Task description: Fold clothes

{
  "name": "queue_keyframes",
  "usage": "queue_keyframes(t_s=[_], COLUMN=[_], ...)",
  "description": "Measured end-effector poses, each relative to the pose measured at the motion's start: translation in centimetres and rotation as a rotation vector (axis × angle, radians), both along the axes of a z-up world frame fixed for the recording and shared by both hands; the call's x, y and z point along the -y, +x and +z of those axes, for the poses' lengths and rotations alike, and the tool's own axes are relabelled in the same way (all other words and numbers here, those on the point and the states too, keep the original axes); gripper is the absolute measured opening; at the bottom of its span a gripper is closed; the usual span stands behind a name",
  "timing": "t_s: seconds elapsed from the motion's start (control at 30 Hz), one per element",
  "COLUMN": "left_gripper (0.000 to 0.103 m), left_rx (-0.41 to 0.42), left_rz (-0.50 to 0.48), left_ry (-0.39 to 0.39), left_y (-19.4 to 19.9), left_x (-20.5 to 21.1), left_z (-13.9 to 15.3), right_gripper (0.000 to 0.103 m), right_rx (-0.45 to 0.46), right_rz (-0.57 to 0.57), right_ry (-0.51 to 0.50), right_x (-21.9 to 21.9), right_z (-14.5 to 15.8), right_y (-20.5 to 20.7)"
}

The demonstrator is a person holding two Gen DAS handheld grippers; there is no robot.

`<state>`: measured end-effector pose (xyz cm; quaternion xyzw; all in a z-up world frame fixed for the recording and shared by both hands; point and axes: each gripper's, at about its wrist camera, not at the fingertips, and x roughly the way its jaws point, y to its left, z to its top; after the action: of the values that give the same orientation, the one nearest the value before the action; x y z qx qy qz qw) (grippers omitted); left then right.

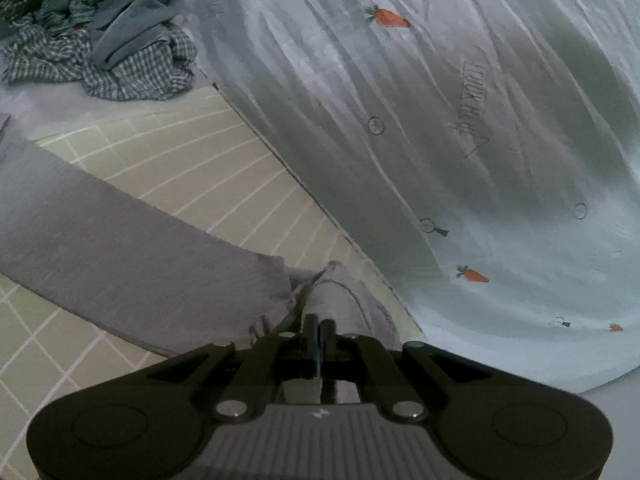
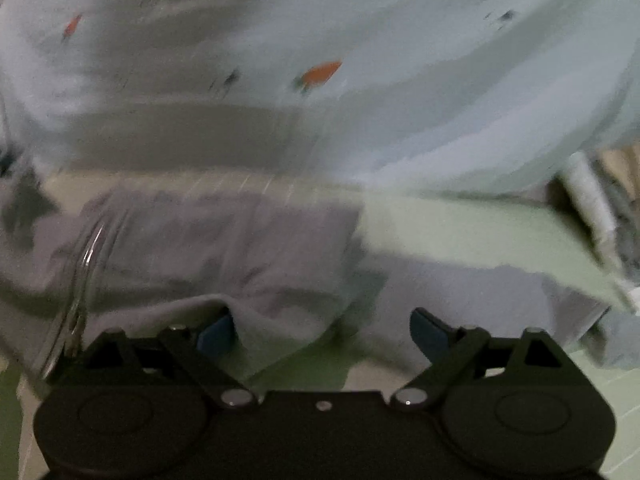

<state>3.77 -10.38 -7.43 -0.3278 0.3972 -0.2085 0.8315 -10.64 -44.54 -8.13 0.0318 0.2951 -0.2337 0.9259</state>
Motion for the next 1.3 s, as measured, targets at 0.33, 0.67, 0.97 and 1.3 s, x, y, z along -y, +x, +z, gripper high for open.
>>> queue_keyframes(t_s=[0.33,0.67,0.97,1.3], left_gripper=[0.000,0.000,0.000,0.000], left_rx=[-0.025,-0.043,-0.092,-0.106], left_rz=[0.012,0.025,0.027,0.035], left_ry=[0.012,0.044,0.076,0.070], left_y=[0.2,0.1,0.6,0.5], left_x=[-0.3,-0.4,-0.3,-0.6], left_z=[-0.5,-1.0,-2.1,-2.4], right_gripper=[0.097,0.096,0.096,0.096], right_rx=[-0.157,-0.007,0.011,-0.172], right_rz=[0.110,-0.108,-0.351,-0.088], right_ry=[-0.048,-0.177,-0.121,-0.005], right_x=[-1.8,-0.9,3.9,0.8], right_z=[-3.2,0.1,1.3,-1.6], right_y=[2.1,0.2,-1.4,-2.7])
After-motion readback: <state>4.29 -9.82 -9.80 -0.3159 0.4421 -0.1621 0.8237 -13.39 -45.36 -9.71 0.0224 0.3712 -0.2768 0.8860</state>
